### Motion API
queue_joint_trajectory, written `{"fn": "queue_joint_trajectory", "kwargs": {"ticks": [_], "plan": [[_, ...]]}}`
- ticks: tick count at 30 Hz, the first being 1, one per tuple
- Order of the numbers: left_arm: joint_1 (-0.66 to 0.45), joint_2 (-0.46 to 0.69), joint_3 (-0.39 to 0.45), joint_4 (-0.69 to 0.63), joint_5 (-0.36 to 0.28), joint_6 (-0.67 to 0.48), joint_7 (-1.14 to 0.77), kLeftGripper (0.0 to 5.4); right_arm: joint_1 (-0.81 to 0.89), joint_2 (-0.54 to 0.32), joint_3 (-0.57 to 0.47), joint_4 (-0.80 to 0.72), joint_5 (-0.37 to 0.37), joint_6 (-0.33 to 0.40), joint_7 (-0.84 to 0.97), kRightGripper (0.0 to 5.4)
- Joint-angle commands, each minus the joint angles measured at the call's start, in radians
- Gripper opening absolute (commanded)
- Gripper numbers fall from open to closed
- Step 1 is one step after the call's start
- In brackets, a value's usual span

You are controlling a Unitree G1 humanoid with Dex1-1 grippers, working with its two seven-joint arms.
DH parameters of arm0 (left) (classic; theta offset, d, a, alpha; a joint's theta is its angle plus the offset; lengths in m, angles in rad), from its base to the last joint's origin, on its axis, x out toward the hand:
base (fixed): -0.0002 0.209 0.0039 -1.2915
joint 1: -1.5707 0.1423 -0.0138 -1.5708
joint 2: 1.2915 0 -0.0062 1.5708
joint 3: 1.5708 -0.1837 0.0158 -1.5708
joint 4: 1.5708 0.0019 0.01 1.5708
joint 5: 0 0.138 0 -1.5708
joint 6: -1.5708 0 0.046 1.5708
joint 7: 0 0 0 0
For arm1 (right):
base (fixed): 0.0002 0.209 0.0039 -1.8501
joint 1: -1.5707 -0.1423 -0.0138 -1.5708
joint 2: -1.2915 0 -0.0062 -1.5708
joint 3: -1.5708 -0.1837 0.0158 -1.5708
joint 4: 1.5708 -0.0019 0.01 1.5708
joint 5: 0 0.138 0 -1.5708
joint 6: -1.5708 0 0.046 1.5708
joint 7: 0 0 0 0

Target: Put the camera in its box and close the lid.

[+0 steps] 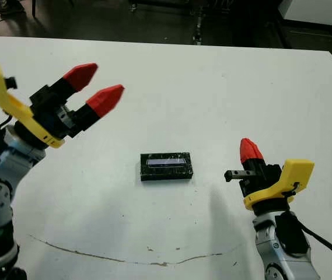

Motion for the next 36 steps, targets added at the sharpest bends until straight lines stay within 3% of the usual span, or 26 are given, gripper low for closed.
{"fn": "queue_joint_trajectory", "kwargs": {"ticks": [1,9,13,18,24,28,36], "plan": [[0.09,0.006,0.012,0.008,0.06,-0.086,0.033,3.9,0.002,-0.01,-0.007,-0.007,0.008,0.02,-0.003,0.0],[0.27,-0.048,0.036,0.03,0.191,-0.286,0.17,2.67,-0.01,-0.01,-0.019,0.002,0.014,-0.001,0.002,0.0],[0.339,-0.096,0.013,0.127,0.292,-0.498,0.183,2.21,-0.019,0.007,-0.018,0.003,-0.016,-0.038,-0.018,0.0],[0.372,-0.136,-0.012,0.222,0.35,-0.614,0.223,1.44,-0.037,0.036,-0.007,0.006,-0.082,-0.109,-0.057,0.0],[0.362,-0.157,-0.028,0.263,0.326,-0.634,0.253,0.62,-0.053,0.084,0.013,0.033,-0.156,-0.191,-0.104,0.0],[0.354,-0.163,-0.035,0.26,0.319,-0.634,0.268,0.02,-0.051,0.082,0.017,0.054,-0.151,-0.193,-0.088,0.0],[0.343,-0.157,-0.048,0.251,0.319,-0.648,0.277,0.02,-0.042,0.061,0.021,0.066,-0.133,-0.162,-0.051,0.0]]}}
